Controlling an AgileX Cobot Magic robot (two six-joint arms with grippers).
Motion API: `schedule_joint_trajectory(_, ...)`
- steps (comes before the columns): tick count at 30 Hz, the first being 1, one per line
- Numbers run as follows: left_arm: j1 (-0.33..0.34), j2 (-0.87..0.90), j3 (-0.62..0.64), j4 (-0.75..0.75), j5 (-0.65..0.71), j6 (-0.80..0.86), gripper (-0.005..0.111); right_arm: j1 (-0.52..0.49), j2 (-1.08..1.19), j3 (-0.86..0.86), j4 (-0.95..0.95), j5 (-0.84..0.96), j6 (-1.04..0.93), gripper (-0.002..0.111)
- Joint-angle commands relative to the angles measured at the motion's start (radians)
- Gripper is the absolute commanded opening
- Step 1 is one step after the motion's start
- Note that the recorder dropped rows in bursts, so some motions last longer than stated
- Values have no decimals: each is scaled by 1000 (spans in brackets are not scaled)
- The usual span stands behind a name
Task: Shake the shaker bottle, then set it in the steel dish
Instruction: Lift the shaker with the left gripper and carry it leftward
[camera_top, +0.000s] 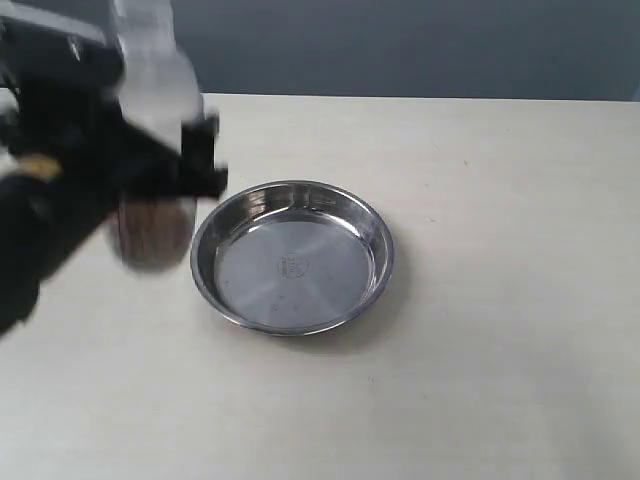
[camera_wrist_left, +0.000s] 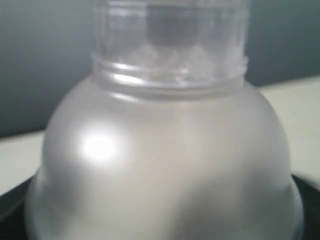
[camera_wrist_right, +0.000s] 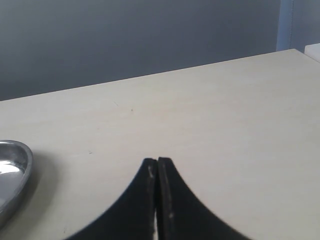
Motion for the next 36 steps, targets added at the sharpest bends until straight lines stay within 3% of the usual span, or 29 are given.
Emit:
schedule_joint_trajectory(1, -79, -25, 128, 218, -290, -239, 0, -4, -4, 1, -1, -10, 0, -1)
schedule_joint_trajectory(2, -115, -130, 91, 258, -362, -178, 0, -4, -4, 1, -1, -10, 0, -1)
schedule_joint_trajectory(3, -131, -179, 68, 251, -321, -126, 0, -4, -4, 1, -1, -10, 0, -1)
schedule_joint_trajectory(5, -116, -246, 45, 76, -162, 16, 0, -4, -4, 1, -1, -10, 0, -1)
schedule_joint_trajectory(7, -62, -214, 83, -203, -183, 137, 0, -4, -4, 1, -1, -10, 0, -1)
schedule_joint_trajectory(9, -45, -215, 100, -198, -250, 221, 0, -4, -4, 1, -1, -10, 0, -1)
schedule_joint_trajectory(10, -72, -258, 75, -103, -266, 271, 0, -4, -4, 1, -1, -10, 0, -1)
schedule_joint_trajectory(12, -121, -355, 14, 12, -236, 257, 0, -4, -4, 1, -1, -10, 0, -1)
schedule_joint_trajectory(13, -130, -392, -15, -3, -185, 252, 0, -4, -4, 1, -1, -10, 0, -1)
schedule_joint_trajectory(14, -123, -407, -18, -101, -133, 269, 0, -4, -4, 1, -1, -10, 0, -1)
schedule_joint_trajectory(16, -75, -363, 49, -332, -167, 348, 0, -4, -4, 1, -1, -10, 0, -1)
schedule_joint_trajectory(17, -57, -339, 76, -342, -208, 340, 0, -4, -4, 1, -1, -10, 0, -1)
schedule_joint_trajectory(19, -71, -367, 49, -222, -194, 376, 0, -4, -4, 1, 1, -10, 0, -1)
schedule_joint_trajectory(21, -108, -455, -33, -122, -88, 372, 0, -4, -4, 1, -6, -10, 0, -1)
schedule_joint_trajectory(23, -113, -490, -30, -253, -24, 395, 0, -4, -4, 1, -4, -10, 0, -1)
schedule_joint_trajectory(25, -89, -433, 87, -462, -116, 431, 0, -5, -4, 1, -4, -10, 0, -1)
schedule_joint_trajectory(26, -82, -410, 125, -484, -159, 408, 0, -5, -4, 1, -4, -10, 0, -1)
schedule_joint_trajectory(28, -98, -428, 107, -405, -131, 404, 0, -5, -4, 1, -1, -10, 0, -1)
schedule_joint_trajectory(30, -133, -522, 4, -208, -52, 402, 0, -3, -4, 1, -2, -10, 0, -1)
schedule_joint_trajectory(31, -141, -553, -31, -205, -15, 402, 0, -3, -4, 1, -2, -10, 0, -1)
schedule_joint_trajectory(34, -126, -514, 73, -532, -77, 512, 0, -3, -4, 1, -2, -10, 0, -1)
schedule_joint_trajectory(36, -123, -450, 169, -573, -124, 451, 0, -5, -4, 1, -2, -10, 0, -1)
